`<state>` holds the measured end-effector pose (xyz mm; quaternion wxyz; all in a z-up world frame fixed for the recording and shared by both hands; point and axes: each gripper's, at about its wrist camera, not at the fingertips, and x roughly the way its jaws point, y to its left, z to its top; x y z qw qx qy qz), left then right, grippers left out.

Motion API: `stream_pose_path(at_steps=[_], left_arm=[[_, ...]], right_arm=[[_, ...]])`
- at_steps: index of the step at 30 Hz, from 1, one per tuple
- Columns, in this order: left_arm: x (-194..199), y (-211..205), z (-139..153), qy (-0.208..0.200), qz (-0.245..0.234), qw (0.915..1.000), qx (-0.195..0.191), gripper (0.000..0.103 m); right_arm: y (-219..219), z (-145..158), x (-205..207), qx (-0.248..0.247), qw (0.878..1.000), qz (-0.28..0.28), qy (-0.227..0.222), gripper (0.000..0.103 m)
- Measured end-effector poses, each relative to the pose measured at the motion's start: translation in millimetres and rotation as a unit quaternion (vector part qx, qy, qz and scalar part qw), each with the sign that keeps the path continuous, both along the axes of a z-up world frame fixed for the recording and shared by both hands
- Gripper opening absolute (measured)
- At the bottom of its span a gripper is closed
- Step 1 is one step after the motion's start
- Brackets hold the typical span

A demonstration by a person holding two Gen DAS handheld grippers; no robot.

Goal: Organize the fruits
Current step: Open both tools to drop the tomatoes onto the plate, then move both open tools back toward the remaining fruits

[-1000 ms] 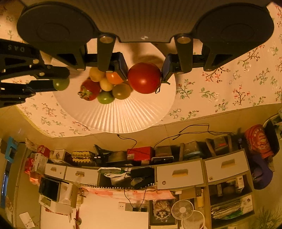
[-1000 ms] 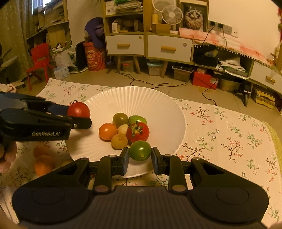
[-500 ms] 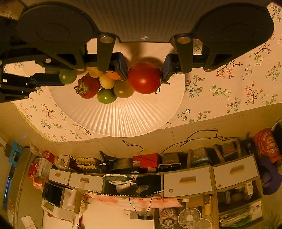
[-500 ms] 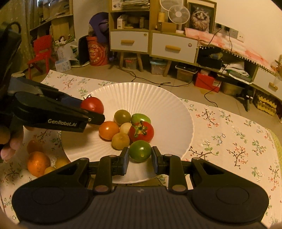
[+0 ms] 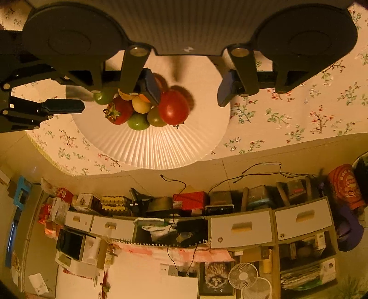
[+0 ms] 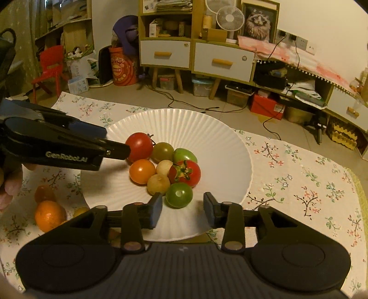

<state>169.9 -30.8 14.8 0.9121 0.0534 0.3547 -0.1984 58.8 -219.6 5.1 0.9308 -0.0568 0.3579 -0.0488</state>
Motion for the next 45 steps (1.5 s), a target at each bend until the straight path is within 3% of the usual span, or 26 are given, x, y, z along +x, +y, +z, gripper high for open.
stream_pose_path(at_steps=[8, 14, 34, 45], left_arm=[[-20, 11, 10, -0.01, 0.008, 0.9999, -0.006, 0.064], [-34, 19, 12, -0.001, 0.016, 0.9997, -0.019, 0.073], [-96, 44, 2, 0.015, 0.039, 0.9991, 0.004, 0.094], [-123, 57, -13, 0.018, 0.036, 0.9992, 0.002, 0.096]], right_arm=[[6, 10, -16, 0.006, 1.0, -0.004, -0.012, 0.063], [12, 14, -25, 0.011, 1.0, -0.005, -0.015, 0.072], [39, 10, -61, 0.019, 0.999, 0.015, -0.029, 0.088], [47, -5, -78, 0.025, 0.999, 0.018, -0.017, 0.091]])
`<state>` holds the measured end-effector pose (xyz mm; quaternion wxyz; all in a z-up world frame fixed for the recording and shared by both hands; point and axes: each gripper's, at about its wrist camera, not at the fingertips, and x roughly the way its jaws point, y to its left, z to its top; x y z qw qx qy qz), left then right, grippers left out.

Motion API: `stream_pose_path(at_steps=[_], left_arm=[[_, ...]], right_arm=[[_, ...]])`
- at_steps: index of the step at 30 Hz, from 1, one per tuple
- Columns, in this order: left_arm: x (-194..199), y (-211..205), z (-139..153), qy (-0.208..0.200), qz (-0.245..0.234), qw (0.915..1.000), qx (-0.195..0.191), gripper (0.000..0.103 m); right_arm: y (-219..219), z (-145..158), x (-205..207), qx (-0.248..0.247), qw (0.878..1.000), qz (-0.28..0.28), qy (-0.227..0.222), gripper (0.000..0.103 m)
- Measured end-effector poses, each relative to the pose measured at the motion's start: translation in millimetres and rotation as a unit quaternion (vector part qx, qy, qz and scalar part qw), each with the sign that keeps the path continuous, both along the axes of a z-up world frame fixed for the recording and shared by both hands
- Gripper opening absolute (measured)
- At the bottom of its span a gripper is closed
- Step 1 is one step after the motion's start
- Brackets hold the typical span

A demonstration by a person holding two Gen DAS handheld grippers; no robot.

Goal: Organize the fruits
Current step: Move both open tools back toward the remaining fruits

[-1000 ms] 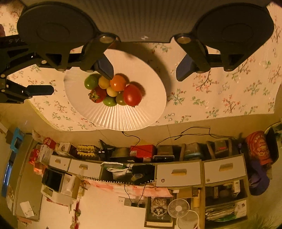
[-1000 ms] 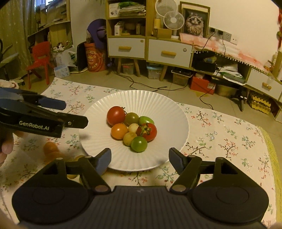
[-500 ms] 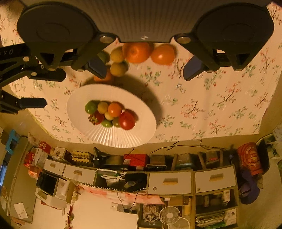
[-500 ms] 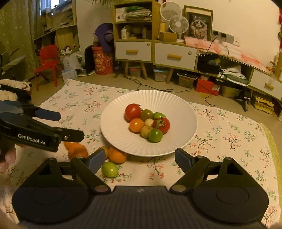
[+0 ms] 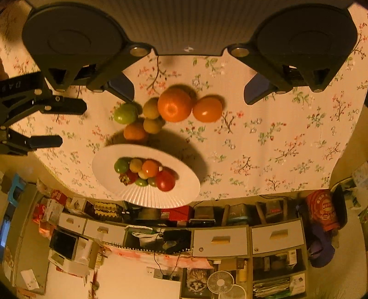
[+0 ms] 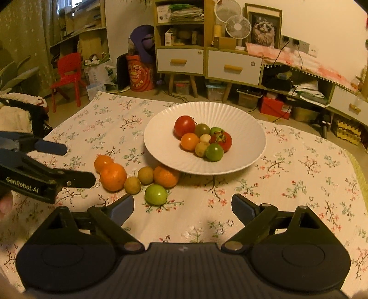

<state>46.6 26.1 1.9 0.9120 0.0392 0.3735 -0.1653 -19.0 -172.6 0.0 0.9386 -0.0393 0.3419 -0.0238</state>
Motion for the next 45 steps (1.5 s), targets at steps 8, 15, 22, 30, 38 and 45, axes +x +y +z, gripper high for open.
stream_pose_path(at_steps=[8, 15, 22, 30, 38, 45], left_arm=[[-9, 11, -12, 0.006, 0.011, 0.9999, -0.003, 0.096], [-14, 19, -29, 0.016, 0.016, 0.9997, 0.012, 0.096], [-15, 22, -46, 0.017, 0.015, 0.9996, 0.018, 0.096], [-12, 14, -49, -0.015, 0.002, 0.9996, 0.025, 0.096], [13, 30, -52, -0.032, 0.042, 0.9984, 0.02, 0.097], [28, 20, -47, -0.031, 0.037, 0.9986, 0.021, 0.088]], right_arm=[[4, -12, -6, -0.009, 1.0, 0.0, 0.009, 0.092], [10, -27, -4, -0.01, 1.0, 0.004, 0.026, 0.093], [9, -39, 0, -0.006, 0.999, -0.002, 0.037, 0.093], [9, -45, 7, -0.017, 0.999, 0.003, 0.033, 0.096], [20, -47, 17, -0.031, 0.999, 0.028, 0.023, 0.091], [21, -44, 25, -0.033, 0.999, 0.032, 0.014, 0.074]])
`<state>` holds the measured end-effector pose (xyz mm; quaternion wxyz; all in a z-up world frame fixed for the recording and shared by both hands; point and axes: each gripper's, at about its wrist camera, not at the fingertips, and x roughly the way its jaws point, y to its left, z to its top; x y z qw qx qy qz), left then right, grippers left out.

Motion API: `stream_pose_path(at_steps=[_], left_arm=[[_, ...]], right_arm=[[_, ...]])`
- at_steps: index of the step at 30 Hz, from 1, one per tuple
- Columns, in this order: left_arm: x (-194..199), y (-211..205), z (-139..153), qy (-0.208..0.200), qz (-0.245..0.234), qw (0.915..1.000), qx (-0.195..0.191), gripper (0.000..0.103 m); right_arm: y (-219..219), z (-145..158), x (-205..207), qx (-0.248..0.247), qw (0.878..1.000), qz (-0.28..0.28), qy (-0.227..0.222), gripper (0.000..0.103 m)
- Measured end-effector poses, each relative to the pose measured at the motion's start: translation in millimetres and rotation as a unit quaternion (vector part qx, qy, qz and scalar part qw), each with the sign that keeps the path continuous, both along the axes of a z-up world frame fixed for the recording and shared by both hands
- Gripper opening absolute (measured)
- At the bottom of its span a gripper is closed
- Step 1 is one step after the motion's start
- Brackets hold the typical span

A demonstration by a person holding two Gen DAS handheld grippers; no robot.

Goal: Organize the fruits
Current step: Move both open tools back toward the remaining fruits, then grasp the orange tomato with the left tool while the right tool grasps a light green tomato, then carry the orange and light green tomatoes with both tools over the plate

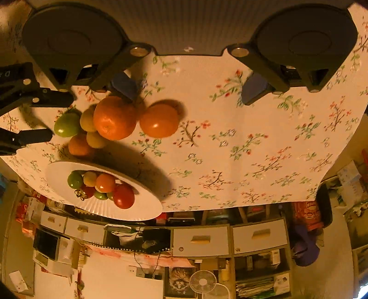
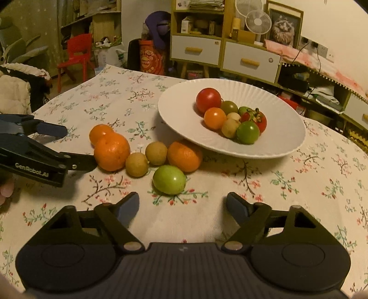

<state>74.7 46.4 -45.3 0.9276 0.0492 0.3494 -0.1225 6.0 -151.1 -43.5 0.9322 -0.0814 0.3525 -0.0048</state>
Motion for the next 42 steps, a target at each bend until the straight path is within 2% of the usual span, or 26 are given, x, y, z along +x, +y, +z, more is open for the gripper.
stream_pose_path(at_steps=[5, 13, 19, 21, 42], left_arm=[[8, -5, 2, 0.001, -0.015, 0.9999, -0.001, 0.073], [11, -10, 5, 0.004, -0.036, 0.9993, -0.003, 0.051], [12, -14, 6, 0.004, -0.05, 0.9987, -0.006, 0.029], [11, -15, 7, 0.003, -0.05, 0.9988, -0.001, 0.029], [8, -9, 17, 0.019, -0.034, 0.9991, -0.018, 0.028]], right_arm=[[-2, 2, 5, 0.0, 1.0, 0.001, -0.001, 0.058], [2, 3, 8, 0.001, 1.0, 0.011, -0.002, 0.044], [4, 6, 8, 0.006, 1.0, 0.022, -0.001, 0.031], [4, 6, 8, 0.009, 1.0, 0.026, 0.001, 0.026], [3, 15, 4, 0.033, 0.999, 0.033, -0.004, 0.025]])
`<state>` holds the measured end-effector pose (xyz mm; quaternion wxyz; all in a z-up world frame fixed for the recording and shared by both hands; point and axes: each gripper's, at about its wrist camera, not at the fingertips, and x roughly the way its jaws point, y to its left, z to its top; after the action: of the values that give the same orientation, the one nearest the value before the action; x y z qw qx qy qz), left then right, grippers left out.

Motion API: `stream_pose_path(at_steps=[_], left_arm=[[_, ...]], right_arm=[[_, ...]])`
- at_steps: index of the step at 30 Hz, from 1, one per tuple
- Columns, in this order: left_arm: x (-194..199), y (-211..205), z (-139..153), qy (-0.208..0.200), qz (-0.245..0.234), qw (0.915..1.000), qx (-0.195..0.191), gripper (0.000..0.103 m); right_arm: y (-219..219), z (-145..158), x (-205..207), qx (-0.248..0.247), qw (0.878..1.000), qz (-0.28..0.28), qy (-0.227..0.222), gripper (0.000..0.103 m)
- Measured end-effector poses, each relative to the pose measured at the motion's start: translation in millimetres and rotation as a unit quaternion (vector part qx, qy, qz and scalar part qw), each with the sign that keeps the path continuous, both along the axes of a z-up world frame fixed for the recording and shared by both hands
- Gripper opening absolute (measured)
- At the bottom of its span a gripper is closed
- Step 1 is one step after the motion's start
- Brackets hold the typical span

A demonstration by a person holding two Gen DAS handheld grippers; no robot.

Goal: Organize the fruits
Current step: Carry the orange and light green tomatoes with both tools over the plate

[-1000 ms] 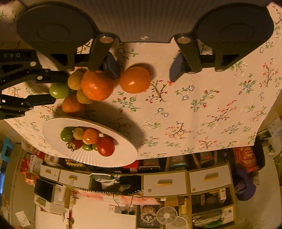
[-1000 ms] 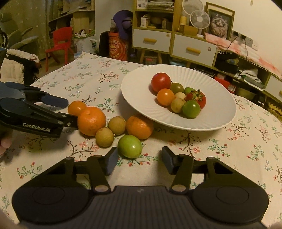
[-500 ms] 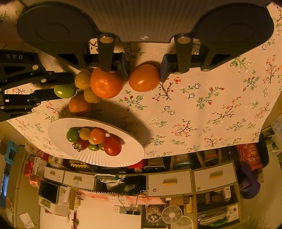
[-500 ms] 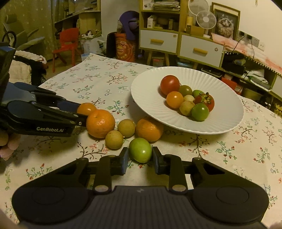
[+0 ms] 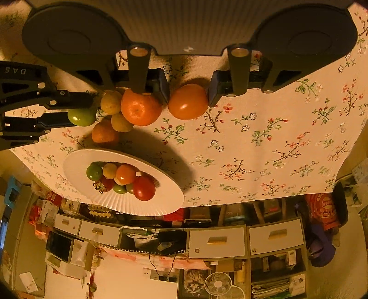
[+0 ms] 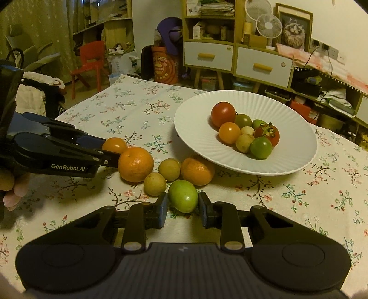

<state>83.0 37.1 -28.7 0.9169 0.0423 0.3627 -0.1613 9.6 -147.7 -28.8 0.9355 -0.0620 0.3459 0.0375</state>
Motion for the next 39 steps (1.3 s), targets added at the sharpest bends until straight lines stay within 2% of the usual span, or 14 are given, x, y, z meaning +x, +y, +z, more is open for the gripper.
stream_pose_path(at_steps=[15, 25, 39], left_arm=[[-9, 3, 15, 0.003, 0.001, 0.9996, -0.028, 0.028], [-15, 1, 28, 0.0, -0.007, 0.9988, -0.048, 0.028], [-17, -26, 39, -0.009, -0.025, 0.9976, -0.065, 0.028]], right_arm=[[0, 16, -4, 0.011, 1.0, 0.001, -0.006, 0.025], [-8, 37, -8, 0.019, 0.999, -0.006, -0.029, 0.025], [-33, 57, -3, 0.024, 0.998, -0.027, -0.048, 0.025]])
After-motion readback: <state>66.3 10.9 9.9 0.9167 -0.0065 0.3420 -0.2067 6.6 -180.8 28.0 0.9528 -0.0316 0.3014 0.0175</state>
